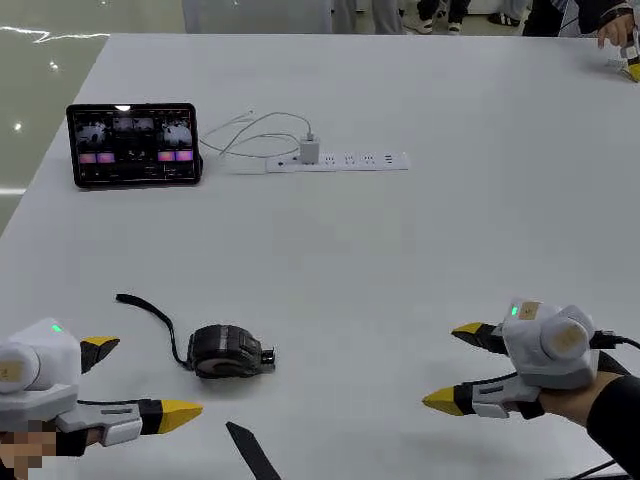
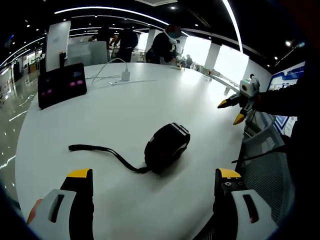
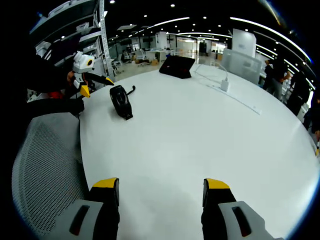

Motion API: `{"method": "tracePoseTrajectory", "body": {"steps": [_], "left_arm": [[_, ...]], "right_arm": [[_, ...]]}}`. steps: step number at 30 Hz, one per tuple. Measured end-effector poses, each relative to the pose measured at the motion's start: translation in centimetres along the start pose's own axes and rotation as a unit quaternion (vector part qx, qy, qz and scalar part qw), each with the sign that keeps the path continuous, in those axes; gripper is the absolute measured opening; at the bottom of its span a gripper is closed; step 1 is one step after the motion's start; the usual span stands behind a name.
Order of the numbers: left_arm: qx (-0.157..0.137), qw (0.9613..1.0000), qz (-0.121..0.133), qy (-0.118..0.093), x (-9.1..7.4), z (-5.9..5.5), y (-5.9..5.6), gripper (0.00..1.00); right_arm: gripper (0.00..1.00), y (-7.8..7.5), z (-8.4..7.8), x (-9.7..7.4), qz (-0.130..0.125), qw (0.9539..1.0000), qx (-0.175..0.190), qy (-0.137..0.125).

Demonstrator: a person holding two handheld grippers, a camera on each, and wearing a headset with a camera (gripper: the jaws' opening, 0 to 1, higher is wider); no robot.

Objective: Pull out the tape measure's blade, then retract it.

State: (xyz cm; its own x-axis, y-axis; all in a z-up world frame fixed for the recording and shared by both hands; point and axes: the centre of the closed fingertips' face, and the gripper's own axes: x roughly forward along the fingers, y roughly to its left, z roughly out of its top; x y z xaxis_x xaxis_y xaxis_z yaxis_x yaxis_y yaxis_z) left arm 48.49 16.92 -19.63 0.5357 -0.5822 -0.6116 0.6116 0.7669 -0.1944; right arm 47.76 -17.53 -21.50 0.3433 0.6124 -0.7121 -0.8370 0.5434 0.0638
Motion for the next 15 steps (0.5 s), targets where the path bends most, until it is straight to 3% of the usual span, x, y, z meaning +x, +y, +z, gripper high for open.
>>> {"method": "tracePoseTrajectory", "body": {"steps": [3,15], "left_arm": [[0.016,0.9998,0.010,-0.006,-0.6,0.2,0.5,0.98],[0.013,0.9998,0.009,0.008,-1.9,-0.8,1.1,0.99]], "right_arm": [[0.70,-0.5,-0.3,-0.7,-0.008,1.0000,0.002,-0.003],[0.86,-1.6,-2.7,-3.1,-0.009,0.9999,-0.001,0.011]]}}
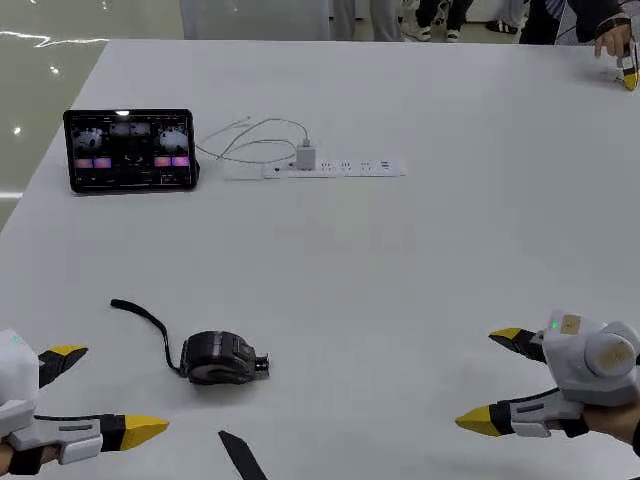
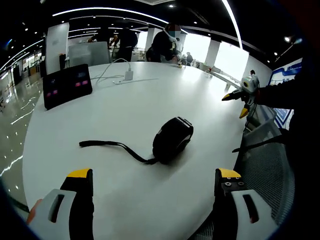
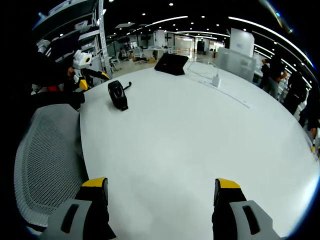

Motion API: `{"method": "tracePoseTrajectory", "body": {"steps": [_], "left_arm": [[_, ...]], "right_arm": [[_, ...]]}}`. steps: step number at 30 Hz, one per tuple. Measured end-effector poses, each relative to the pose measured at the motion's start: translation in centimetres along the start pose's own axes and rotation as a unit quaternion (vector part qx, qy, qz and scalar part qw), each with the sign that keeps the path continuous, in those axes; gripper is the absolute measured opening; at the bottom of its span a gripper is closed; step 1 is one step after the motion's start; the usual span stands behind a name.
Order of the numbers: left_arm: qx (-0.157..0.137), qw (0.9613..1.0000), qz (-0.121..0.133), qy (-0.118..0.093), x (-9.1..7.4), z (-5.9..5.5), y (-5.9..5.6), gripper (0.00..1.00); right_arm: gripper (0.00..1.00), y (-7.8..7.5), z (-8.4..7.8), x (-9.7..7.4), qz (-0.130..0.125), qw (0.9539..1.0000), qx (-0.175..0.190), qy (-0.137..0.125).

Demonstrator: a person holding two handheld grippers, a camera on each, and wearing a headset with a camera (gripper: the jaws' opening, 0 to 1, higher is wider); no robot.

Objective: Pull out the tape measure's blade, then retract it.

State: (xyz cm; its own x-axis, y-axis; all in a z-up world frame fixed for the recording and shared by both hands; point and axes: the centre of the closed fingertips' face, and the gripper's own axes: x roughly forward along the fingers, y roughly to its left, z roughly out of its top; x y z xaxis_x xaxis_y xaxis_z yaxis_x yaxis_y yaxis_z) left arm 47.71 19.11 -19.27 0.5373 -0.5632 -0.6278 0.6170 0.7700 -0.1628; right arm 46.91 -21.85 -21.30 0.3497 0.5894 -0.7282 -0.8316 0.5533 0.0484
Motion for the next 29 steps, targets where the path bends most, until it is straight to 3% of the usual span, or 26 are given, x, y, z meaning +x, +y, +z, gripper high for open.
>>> {"method": "tracePoseTrajectory", "body": {"steps": [7,12,18,22,29], "left_arm": [[-0.001,0.9999,0.010,-0.004,-0.4,0.4,0.4,0.99],[-0.002,1.0000,0.001,-0.001,-0.4,0.3,0.1,0.99],[0.001,0.9999,-0.006,0.014,-0.6,0.0,0.0,0.90],[0.006,0.9999,-0.003,0.008,-0.5,0.2,0.2,0.98],[0.009,0.9999,-0.003,0.007,-0.6,0.3,0.3,0.99]], "right_arm": [[0.99,-0.4,0.1,-0.8,-0.007,0.9999,0.009,-0.011],[0.99,-0.5,-0.2,-1.2,-0.001,0.9999,0.011,-0.010],[0.99,-0.6,-0.7,-1.4,-0.004,0.9998,0.020,-0.008],[0.99,-0.4,-0.8,-1.3,-0.003,0.9998,0.021,-0.006],[0.99,-0.4,-0.8,-1.4,-0.002,0.9997,0.021,-0.008]]}}
